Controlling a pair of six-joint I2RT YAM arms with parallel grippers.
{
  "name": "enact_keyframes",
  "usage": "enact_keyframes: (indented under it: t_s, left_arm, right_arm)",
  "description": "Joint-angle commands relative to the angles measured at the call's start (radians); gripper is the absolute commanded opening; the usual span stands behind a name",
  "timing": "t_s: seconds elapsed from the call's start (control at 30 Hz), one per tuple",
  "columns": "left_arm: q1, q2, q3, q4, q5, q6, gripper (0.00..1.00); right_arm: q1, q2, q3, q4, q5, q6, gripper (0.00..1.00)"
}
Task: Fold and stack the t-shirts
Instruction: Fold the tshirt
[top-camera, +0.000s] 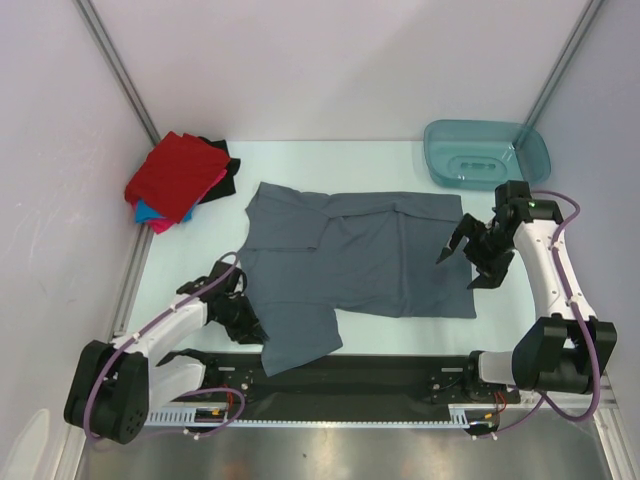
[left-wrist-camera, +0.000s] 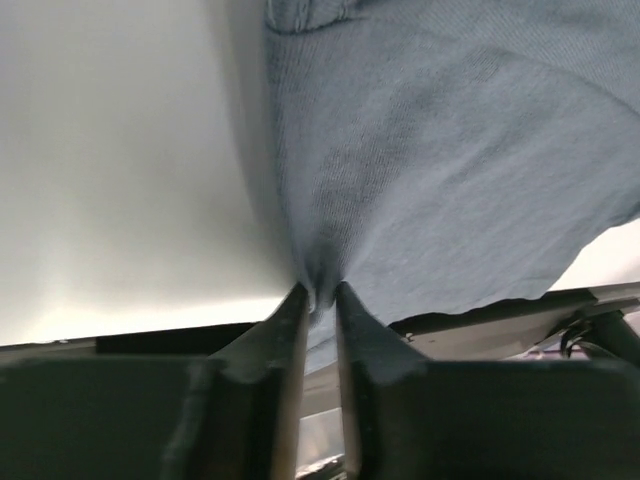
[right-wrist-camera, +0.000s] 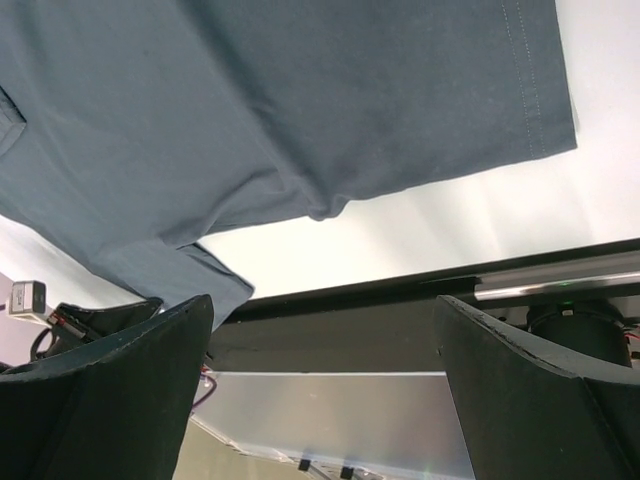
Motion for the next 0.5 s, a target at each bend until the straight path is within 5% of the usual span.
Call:
enact_keyframes:
  t_s: [0.0,0.37,0.47]
  left_arm:
    - [-0.018,0.009,-0.033,0.034,-0.044,-0.028,0.18]
    - [-0.030,-0.057,0.042,-0.051,-0.039,-0.015,0.02]
    - [-0.030,-0.067,0.064,-0.077,-0.033,-0.007,0.25]
  right_arm:
    - [-0.004,0.006,0.036,-0.014,-0.011,-0.031,1.00]
    - [0.014,0.029,0.011,-0.024,-0.091,-0.077,0.99]
    - [0.039,0.049,-0.010,-0.062,-0.199,-0.116,1.00]
